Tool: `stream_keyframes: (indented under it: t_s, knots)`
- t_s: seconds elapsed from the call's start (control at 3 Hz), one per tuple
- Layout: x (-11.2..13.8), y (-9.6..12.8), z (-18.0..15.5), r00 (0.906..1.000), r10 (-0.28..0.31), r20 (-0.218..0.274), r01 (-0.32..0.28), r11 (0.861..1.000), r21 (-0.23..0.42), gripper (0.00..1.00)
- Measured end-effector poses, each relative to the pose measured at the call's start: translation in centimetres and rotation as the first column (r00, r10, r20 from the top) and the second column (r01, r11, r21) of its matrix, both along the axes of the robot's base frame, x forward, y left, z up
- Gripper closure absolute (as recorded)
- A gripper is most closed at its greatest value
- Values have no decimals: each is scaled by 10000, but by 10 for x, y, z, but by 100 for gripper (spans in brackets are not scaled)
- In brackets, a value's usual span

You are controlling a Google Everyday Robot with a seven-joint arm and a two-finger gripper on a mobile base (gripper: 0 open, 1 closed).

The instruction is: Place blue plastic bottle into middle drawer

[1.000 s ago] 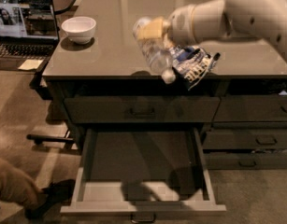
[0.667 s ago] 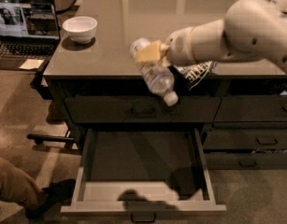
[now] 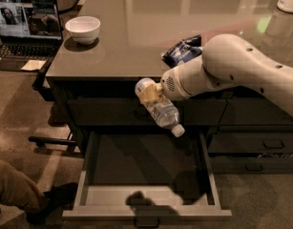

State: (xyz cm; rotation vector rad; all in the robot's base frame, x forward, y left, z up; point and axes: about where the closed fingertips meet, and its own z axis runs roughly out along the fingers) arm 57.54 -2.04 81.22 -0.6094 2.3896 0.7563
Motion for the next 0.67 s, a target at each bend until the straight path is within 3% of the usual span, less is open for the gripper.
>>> stream_keyframes:
  t_s: [0.67]
  knots:
    - [-2,4,-6,9995,290,151,-288,9995,-159,100]
